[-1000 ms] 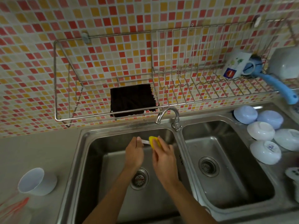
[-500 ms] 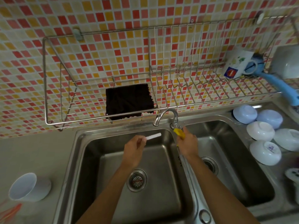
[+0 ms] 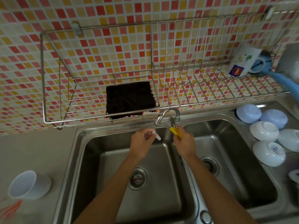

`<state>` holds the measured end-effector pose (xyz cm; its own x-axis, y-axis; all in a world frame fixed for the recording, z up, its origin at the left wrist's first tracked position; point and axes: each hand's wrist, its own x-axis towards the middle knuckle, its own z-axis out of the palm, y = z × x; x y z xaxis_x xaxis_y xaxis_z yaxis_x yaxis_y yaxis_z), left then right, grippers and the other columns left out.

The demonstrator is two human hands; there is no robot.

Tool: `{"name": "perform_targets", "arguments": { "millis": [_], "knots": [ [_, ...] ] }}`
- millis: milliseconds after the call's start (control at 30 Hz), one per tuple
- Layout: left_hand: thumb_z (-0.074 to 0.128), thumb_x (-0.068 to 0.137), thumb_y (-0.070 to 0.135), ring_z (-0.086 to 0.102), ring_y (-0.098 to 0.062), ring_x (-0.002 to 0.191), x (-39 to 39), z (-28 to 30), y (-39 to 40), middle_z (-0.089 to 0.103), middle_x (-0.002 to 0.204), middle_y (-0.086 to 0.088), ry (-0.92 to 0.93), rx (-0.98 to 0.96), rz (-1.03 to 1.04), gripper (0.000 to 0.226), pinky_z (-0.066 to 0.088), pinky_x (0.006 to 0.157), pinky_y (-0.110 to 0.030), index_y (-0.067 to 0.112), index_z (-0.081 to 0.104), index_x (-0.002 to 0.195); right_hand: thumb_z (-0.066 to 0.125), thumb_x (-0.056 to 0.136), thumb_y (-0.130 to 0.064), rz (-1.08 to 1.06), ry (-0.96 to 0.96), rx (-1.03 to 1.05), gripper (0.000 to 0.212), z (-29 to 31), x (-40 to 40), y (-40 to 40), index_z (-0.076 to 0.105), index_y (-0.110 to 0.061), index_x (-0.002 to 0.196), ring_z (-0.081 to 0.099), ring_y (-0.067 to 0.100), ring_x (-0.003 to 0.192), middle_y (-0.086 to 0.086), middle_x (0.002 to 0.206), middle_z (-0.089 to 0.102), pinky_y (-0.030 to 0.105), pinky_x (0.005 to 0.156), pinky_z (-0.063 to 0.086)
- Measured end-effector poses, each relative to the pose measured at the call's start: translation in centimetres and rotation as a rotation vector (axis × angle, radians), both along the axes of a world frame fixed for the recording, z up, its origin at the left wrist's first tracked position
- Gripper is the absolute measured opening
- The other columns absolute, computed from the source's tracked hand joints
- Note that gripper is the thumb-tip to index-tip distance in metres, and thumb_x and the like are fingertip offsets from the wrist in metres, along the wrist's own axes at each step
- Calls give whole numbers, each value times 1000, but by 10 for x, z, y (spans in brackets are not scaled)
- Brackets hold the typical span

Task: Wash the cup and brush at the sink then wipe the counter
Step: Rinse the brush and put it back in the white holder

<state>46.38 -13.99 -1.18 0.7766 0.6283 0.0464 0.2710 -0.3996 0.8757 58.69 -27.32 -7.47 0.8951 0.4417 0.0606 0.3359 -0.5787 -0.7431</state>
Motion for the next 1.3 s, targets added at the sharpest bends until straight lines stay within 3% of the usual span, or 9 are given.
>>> {"name": "perform_targets", "arguments": {
  "millis": [100, 200, 267, 467, 600, 800, 1067, 1200, 1300],
  "knots": [
    [66, 86, 8, 59, 11, 69, 7, 5, -3, 68, 75, 10, -43, -15, -23, 9, 44, 69, -3, 8, 72, 93, 59, 90, -13, -3, -37, 58, 49, -2, -2, -8, 49, -25, 137, 61, 16, 68, 0, 83, 65, 35, 70, 58],
    [68, 84, 7, 60, 6, 70, 11, 6, -4, 71, 81, -2, -50, -23, -33, 13, 45, 70, -5, 7, 72, 97, 60, 91, -14, -21, -41, 70, 50, -1, -6, -18, 49, -27, 137, 56, 1, 62, -3, 77, 63, 6, 55, 43],
    [68, 84, 7, 61, 3, 71, 12, 5, -5, 71, 82, -2, -46, -15, -36, 14, 46, 71, -7, 9, 73, 97, 60, 91, -13, -47, 3, 100, 52, 3, -11, -24, 46, -28, 140, 54, -1, 61, -1, 76, 62, 2, 51, 38],
    [67, 85, 9, 65, -15, 82, 9, 8, -7, 70, 85, 0, -40, 29, -45, 16, 47, 73, -13, 12, 73, 100, 54, 95, -13, -190, 351, 320, 47, 1, -12, -32, 47, -25, 140, 61, 6, 85, -2, 113, 63, 10, 64, 49],
    [67, 86, 12, 64, -10, 80, 5, 10, -4, 69, 86, 4, -49, 72, -45, 16, 45, 73, -8, 13, 72, 101, 45, 97, -12, -215, 771, 455, 42, 3, -15, -30, 51, -29, 135, 65, 24, 93, 8, 116, 61, 32, 70, 58],
    [67, 87, 16, 64, -6, 85, -15, 5, 10, 71, 95, 5, 7, 138, -62, 22, 49, 78, -11, 20, 70, 108, 46, 95, -15, -179, 1374, 670, 31, 9, -30, -15, 56, -13, 124, 58, 24, 70, 24, 109, 58, 41, 76, 55],
    [66, 88, 18, 67, -11, 90, -60, -7, 45, 72, 100, -1, 96, 159, 84, 21, 53, 88, -29, 16, 69, 108, 64, 91, -21, 32, 1251, 500, 27, 21, -42, 33, 55, -14, 115, 66, 25, 73, 21, 115, 61, 44, 77, 57],
    [65, 88, 19, 66, -12, 93, -77, -13, 54, 71, 102, -3, 123, 122, 128, 22, 53, 89, -30, 15, 68, 109, 58, 93, -16, 51, 1153, 424, 20, 21, -42, 39, 50, -22, 111, 58, 20, 64, 23, 119, 59, 28, 48, 45],
    [66, 88, 18, 65, -13, 96, -82, -15, 55, 71, 106, -4, 132, 70, 160, 23, 50, 88, -25, 13, 68, 111, 65, 90, -27, 85, 959, 320, 37, 18, -40, 36, 52, -34, 123, 52, 17, 69, 11, 108, 63, 24, 43, 37]
  ]
}}
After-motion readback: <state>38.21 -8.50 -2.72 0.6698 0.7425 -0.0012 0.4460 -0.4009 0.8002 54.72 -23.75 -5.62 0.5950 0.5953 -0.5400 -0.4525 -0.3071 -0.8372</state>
